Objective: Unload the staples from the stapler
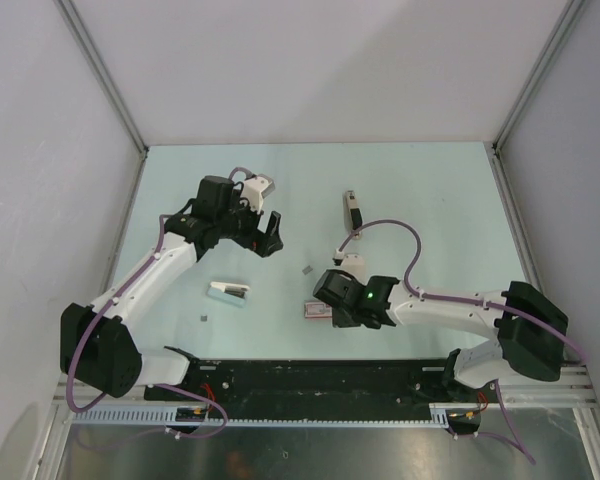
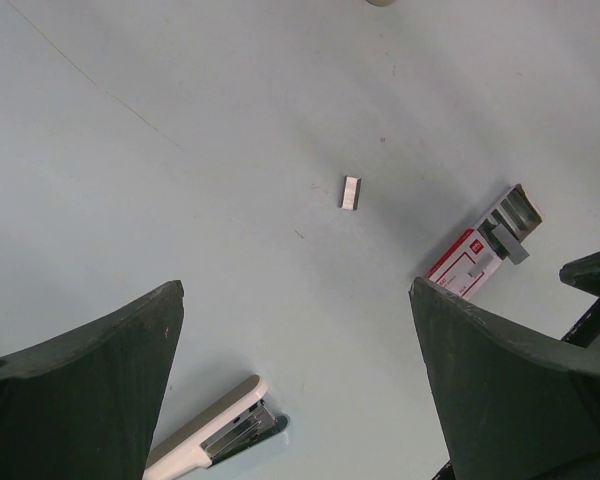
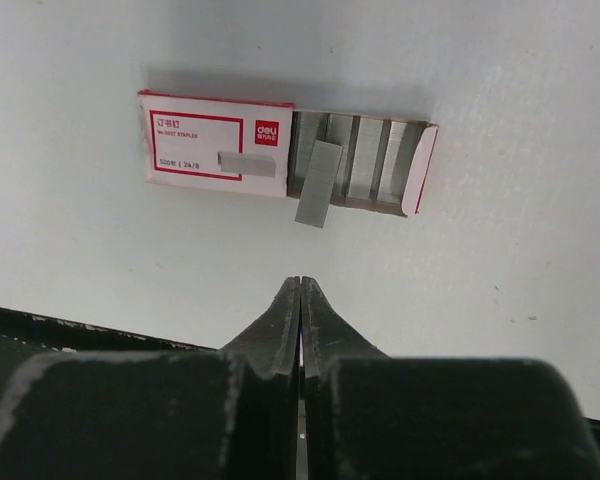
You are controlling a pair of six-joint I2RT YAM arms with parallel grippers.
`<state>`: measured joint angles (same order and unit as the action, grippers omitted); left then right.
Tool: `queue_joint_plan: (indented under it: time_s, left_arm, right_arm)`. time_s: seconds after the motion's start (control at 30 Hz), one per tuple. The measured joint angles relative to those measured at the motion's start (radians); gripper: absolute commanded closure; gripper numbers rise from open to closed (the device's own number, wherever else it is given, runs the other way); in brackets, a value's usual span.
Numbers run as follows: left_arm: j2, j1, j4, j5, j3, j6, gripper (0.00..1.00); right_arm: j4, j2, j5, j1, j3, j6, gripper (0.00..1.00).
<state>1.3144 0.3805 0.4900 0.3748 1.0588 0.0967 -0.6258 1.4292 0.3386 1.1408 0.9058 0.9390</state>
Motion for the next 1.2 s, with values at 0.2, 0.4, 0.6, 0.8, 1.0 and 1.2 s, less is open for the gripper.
queue_joint_plan:
  time_s: [0.2,0.4,0.6,0.8,1.0,1.2]
  left_arm:
    - [0.000,0.000,0.000,0.004,0.000,0.000,0.00]
    - [0.000,0.000,0.000,0.004,0.000,0.000,0.01]
    - [0.000,0.000,0.000,0.004,0.000,0.001,0.01]
    - [0.000,0.000,0.002,0.004,0.000,0.001,0.00]
    - [0.000,0.000,0.008,0.006,0.000,0.001,0.00]
    - [0.000,0.000,0.008,0.014,0.000,0.001,0.01]
  right_arm:
    - [0.017,0.007,-0.047,-0.019,-0.026,-0.017,1.00]
    - [0.051,0.045,-0.095,-0.047,-0.039,-0.041,1.00]
    - [0.090,0.090,-0.127,-0.074,-0.040,-0.063,1.00]
    - [0.116,0.105,-0.145,-0.097,-0.040,-0.082,1.00]
    - [0.131,0.105,-0.146,-0.108,-0.040,-0.095,1.00]
    - [0.136,0.105,-0.145,-0.111,-0.040,-0.103,1.00]
